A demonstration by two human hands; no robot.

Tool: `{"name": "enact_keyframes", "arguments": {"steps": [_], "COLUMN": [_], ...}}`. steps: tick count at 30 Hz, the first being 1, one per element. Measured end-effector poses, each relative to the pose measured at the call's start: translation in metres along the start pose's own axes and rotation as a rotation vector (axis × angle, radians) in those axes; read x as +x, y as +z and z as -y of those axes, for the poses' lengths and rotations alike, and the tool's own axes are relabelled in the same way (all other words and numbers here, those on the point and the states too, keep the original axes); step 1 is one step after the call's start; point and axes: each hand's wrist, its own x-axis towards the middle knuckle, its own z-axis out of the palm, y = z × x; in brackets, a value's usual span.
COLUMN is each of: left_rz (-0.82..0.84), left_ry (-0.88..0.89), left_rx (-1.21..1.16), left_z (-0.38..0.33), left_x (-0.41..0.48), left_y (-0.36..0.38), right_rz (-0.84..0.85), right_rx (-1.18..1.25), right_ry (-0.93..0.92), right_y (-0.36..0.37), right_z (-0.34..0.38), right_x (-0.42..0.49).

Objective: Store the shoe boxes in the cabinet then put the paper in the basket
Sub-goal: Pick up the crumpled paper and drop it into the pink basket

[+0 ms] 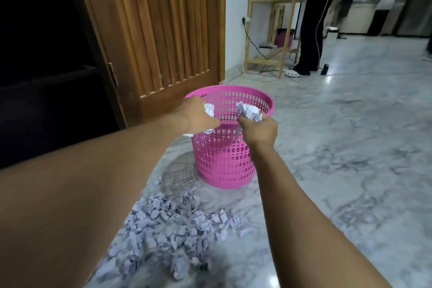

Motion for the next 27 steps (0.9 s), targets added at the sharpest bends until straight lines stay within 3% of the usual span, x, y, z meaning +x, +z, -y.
{"name": "enact_keyframes", "arguments": {"steps": [6, 10, 19, 23, 27], "left_rz": [-0.032, -0.076, -0.166, -0.102, 0.094], "left_ry": [0.106, 0.028, 0.025, 0.073, 0.046], "left_rx": [-0.172, -0.219, -0.494, -0.417, -0.178], "left_z": [0.016, 0.036, 0.034, 0.043, 0.04], "left_x": [0.039, 0.071, 0.121, 0.137, 0.151], "left_y": [0.009, 0.034, 0.06, 0.074, 0.078], "right_rz": [-0.08, -0.136, -0.095, -0.074, -0.05], "right_rx": [0.004, -0.019, -0.425, -0.524, -0.593], "right_ry": [-0.021, -0.037, -0.168, -0.184, -0.237], "right_y": [0.01, 0.011, 0.044, 0.049, 0.052], "right_z": [-0.004, -0.008, 0.011, 0.003, -0.004], "right_x": [0.025, 0.031, 0.065, 0.081, 0.099]}}
